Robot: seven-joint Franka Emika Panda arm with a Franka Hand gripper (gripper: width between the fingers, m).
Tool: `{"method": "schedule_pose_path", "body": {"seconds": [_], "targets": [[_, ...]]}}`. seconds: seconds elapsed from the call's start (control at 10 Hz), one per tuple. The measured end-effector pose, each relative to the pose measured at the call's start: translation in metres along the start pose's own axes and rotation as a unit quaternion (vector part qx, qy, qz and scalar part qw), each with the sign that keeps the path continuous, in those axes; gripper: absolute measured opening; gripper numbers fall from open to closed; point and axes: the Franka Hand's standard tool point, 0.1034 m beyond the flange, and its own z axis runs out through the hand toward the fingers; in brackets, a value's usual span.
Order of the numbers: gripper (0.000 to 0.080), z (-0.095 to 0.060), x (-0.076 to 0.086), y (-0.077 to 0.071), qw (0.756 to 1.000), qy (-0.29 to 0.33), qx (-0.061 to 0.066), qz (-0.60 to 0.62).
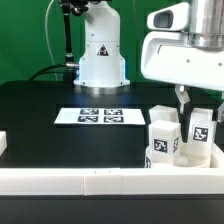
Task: Assemble stool
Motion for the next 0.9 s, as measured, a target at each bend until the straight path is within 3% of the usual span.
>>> {"method": "schedule_pose_path", "body": {"seconds": [0.2, 0.7, 0.8, 0.9], "targets": [[0.0341, 0.0003, -0.0016, -0.0015, 0.995, -0.011, 0.009, 0.097], [0.0341, 0.0007, -0.0033, -0.0026, 0.974, -0.016, 0.01, 0.226], [0.0341, 0.0013, -0.0037, -0.003, 0.96, -0.021, 0.013, 0.279], [0.0341, 0.0016, -0.0027, -0.002, 0.943, -0.032, 0.024, 0.331]]}}
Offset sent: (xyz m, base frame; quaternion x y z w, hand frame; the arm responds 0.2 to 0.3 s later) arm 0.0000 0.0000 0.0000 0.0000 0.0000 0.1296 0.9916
